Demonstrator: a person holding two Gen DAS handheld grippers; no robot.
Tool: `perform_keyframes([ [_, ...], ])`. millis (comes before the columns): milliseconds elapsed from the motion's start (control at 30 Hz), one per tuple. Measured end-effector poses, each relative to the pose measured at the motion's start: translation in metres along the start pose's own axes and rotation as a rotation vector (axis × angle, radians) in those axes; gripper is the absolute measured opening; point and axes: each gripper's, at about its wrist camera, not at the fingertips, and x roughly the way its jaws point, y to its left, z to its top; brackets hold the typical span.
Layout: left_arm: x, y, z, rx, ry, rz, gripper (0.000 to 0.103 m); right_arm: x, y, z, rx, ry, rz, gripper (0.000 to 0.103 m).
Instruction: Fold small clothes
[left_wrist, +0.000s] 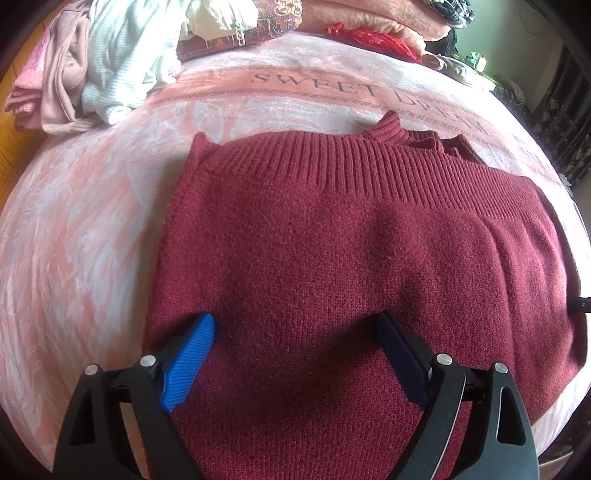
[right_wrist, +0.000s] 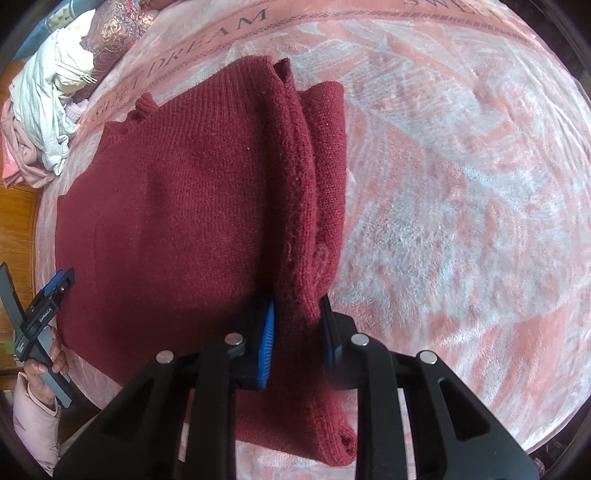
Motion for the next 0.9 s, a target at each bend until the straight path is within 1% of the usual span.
perform_keyframes([
  [100, -0.002, 0.000, 0.000, 0.008, -0.003, -0.001, 0.090, -0.012, 0.009, -0.002, 0.008, -0.011, -0.008, 0.018],
  [333, -0.017, 0.007, 0.006, -0.036, 0.004, -0.059, 0.090, -0.046, 0.033, 0.003, 0.041, -0.054, 0.069, 0.017],
  [400, -0.025, 0.013, 0.010, -0.058, -0.009, -0.075, 0.090, -0.055, 0.048, 0.006, 0.030, -0.071, 0.090, 0.017],
  [500, -0.033, 0.019, 0.014, -0.083, -0.026, -0.090, 0.090, -0.060, 0.079, 0.010, 0.010, -0.082, 0.085, 0.017],
  [667, -0.037, 0.024, 0.015, -0.076, -0.028, -0.094, 0.090, -0.051, 0.142, 0.007, -0.091, -0.076, 0.067, 0.017],
  [733, -0.037, 0.027, 0.014, -0.079, -0.026, -0.095, 0.090, -0.040, 0.167, 0.005, -0.129, -0.069, 0.044, 0.017],
  [900, -0.039, 0.043, 0.016, -0.128, -0.029, -0.104, 0.090, -0.012, 0.211, 0.001, -0.204, -0.041, 0.002, 0.017],
])
